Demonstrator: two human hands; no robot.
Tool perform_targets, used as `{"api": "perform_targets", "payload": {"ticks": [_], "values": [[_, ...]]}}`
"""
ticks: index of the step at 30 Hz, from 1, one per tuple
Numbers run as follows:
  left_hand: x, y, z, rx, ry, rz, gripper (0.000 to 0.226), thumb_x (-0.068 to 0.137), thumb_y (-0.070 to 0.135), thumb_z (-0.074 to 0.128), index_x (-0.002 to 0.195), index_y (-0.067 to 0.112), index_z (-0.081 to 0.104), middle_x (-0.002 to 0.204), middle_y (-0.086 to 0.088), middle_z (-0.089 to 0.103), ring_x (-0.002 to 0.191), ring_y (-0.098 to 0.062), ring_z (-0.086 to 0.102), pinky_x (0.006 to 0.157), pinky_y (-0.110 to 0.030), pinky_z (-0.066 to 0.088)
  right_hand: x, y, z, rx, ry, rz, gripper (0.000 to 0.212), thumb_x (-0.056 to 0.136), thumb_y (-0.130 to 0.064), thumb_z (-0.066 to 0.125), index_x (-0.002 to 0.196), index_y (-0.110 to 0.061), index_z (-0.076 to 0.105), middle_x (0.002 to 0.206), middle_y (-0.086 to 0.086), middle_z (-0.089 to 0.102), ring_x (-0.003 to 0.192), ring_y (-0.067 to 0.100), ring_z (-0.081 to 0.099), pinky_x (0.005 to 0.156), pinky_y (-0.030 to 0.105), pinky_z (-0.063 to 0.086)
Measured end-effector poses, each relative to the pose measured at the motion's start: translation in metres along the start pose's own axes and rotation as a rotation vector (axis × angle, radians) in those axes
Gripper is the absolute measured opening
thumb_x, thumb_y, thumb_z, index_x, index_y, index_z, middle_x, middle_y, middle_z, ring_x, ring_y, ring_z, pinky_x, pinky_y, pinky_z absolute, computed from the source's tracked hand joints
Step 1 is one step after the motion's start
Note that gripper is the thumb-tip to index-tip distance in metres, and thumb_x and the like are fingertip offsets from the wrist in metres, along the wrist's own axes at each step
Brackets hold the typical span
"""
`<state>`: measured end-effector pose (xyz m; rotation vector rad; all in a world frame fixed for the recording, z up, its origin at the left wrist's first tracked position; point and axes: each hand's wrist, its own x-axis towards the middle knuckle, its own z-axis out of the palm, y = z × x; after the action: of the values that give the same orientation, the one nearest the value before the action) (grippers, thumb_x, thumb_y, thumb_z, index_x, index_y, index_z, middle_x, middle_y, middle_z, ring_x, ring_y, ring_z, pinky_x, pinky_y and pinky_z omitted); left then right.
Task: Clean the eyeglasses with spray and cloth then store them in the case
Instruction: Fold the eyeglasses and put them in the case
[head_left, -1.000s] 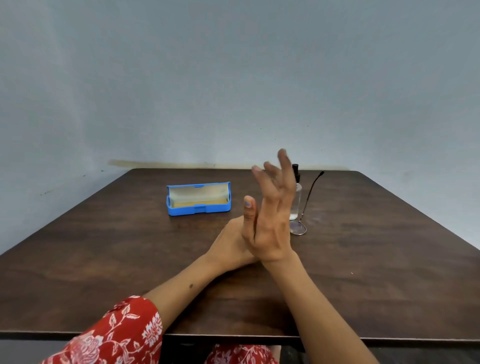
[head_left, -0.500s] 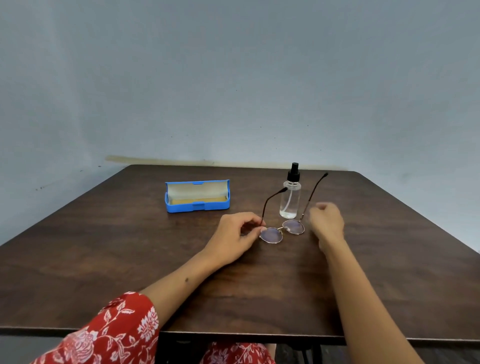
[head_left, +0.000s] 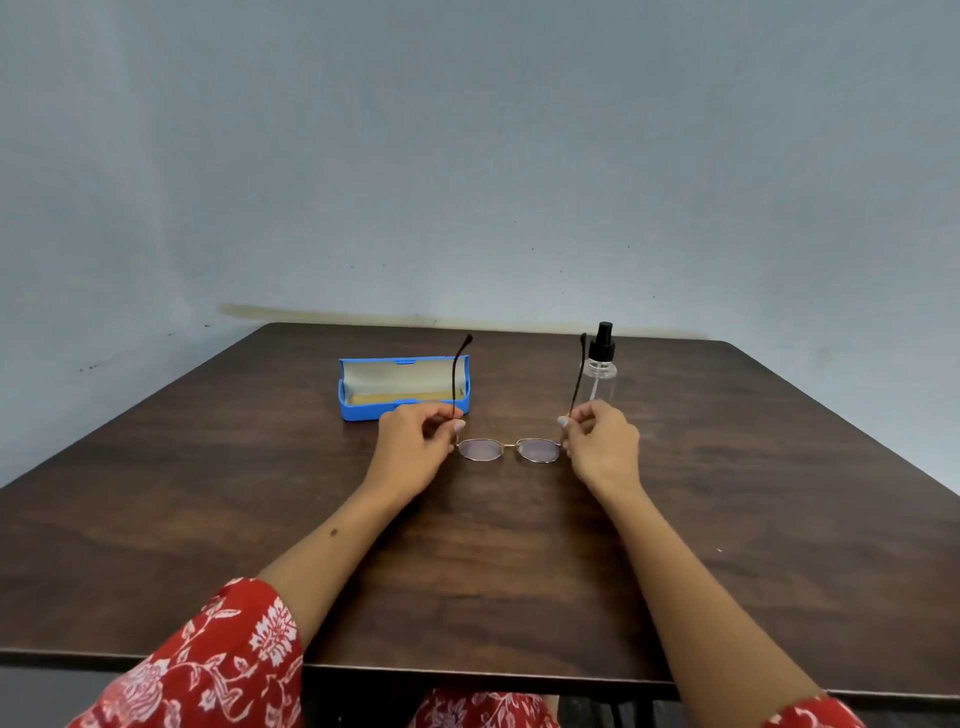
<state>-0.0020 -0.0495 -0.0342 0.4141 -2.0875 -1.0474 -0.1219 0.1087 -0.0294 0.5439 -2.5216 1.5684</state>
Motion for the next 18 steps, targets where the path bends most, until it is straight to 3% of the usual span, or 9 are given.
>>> {"api": "perform_targets", "payload": {"ticks": [4, 7, 9, 12, 18], "values": [[0.0023, -0.005, -0.0019, 0.07, -0.003, -0.018, 0.022, 0.087, 0.006, 0.061, 0.108, 0.002, 0.068, 0.088, -0.01, 0.072, 0.083, -0.021, 0.07, 0.086, -0.041, 0.056, -0.003, 0.0024, 0.0014, 0.06, -0.027, -0.091, 0.03, 0.086, -0.012, 0.063, 0.066, -0.029, 0.05, 0.069, 0.003, 0.068, 0.071, 0.024, 0.065, 0.077, 0.035, 0.051], [0.0021, -0.005, -0.0017, 0.218, -0.043, 0.063, 0.024, 0.089, 0.001, 0.054, 0.11, -0.001, 0.067, 0.096, -0.015, 0.069, 0.09, -0.027, 0.066, 0.09, -0.043, 0.052, -0.0038, 0.0074, -0.0001, 0.124, -0.038, -0.1, 0.024, 0.085, -0.009, 0.065, 0.069, -0.024, 0.056, 0.065, 0.0, 0.066, 0.06, 0.015, 0.062, 0.075, 0.034, 0.052], [0.0028, -0.0047, -0.0024, 0.329, -0.084, 0.135, 0.024, 0.091, 0.002, 0.05, 0.108, -0.001, 0.066, 0.092, -0.016, 0.065, 0.086, -0.031, 0.062, 0.086, -0.044, 0.049, -0.004, 0.009, -0.0014, 0.163, -0.049, -0.105, 0.021, 0.085, -0.007, 0.065, 0.071, -0.02, 0.058, 0.065, 0.002, 0.066, 0.054, 0.007, 0.059, 0.069, 0.028, 0.052], [0.0043, -0.003, -0.0031, 0.502, -0.176, 0.193, 0.034, 0.095, 0.008, 0.045, 0.127, 0.008, 0.057, 0.099, -0.014, 0.058, 0.093, -0.03, 0.056, 0.084, -0.037, 0.045, -0.0033, 0.0083, -0.003, 0.2, -0.08, -0.105, 0.018, 0.085, -0.004, 0.065, 0.074, -0.016, 0.061, 0.068, 0.005, 0.066, 0.048, -0.003, 0.056, 0.057, 0.01, 0.047], [0.0056, 0.0008, -0.0053, 0.63, -0.281, 0.197, 0.036, 0.096, 0.005, 0.044, 0.13, 0.011, 0.054, 0.106, -0.007, 0.053, 0.096, -0.024, 0.054, 0.086, -0.036, 0.047, -0.0026, 0.0081, -0.007, 0.256, -0.155, -0.096, 0.012, 0.086, 0.0, 0.063, 0.083, -0.011, 0.065, 0.068, 0.004, 0.066, 0.055, 0.006, 0.058, 0.06, 0.013, 0.05]]}}
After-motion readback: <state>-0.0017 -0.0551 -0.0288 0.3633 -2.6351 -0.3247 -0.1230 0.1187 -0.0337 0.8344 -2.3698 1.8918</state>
